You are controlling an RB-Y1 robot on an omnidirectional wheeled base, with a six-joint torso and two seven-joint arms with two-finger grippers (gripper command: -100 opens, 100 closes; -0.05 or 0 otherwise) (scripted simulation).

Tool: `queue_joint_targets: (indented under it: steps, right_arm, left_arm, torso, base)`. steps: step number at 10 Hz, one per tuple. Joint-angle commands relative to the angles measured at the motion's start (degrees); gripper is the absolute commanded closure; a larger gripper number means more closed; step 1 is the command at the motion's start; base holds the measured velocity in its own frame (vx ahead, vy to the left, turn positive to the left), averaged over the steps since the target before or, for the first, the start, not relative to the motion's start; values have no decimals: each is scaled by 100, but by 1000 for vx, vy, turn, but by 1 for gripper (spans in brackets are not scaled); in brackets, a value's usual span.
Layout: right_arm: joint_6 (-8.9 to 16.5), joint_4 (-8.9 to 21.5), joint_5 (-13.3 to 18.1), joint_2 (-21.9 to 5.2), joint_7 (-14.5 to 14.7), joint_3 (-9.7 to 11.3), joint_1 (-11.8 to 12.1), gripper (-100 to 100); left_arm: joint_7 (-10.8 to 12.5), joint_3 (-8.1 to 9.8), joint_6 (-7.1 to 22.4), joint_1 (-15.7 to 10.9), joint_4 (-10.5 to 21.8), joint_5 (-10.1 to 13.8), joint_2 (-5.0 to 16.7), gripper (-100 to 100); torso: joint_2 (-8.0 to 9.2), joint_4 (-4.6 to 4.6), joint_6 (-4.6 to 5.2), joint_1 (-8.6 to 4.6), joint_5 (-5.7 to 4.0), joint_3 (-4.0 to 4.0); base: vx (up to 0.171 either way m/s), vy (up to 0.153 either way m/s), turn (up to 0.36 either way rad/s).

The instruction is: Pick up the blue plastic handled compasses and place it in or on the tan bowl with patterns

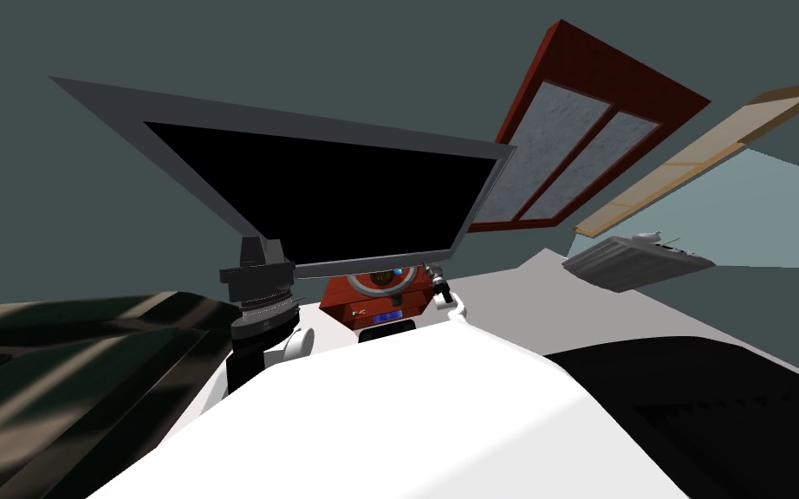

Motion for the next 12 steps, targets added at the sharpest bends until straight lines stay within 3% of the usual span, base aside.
queue_joint_targets:
  steps: [1, 4, 9, 12]
  right_arm:
    - [-25, 226, 7, -17, 114, -12, -55, -100]
    - [-27, 645, 53, -21, 495, -47, -275, -100]
    - [-30, 1215, 94, -37, 839, -80, -473, -100]
    - [-35, 1769, 145, -94, 1264, -119, -715, -100]
  left_arm:
    - [0, 0, 0, 0, 0, 0, 0, 0]
    - [0, 0, 0, 0, 0, 0, 0, 0]
    - [0, 0, 0, 0, 0, 0, 0, 0]
    - [0, 0, 0, 0, 0, 0, 0, 0]
  torso:
    - [0, 0, 0, 0, 0, 0]
    - [2, 0, 0, -2, 0, 1]
    - [1, 0, 0, -3, 0, 0]
    - [0, 0, 1, -1, 0, 0]
  base:
    - [1, 16, -14]
    - [0, 18, -22]
    - [1, 16, -15]
    - [2, 23, -25]
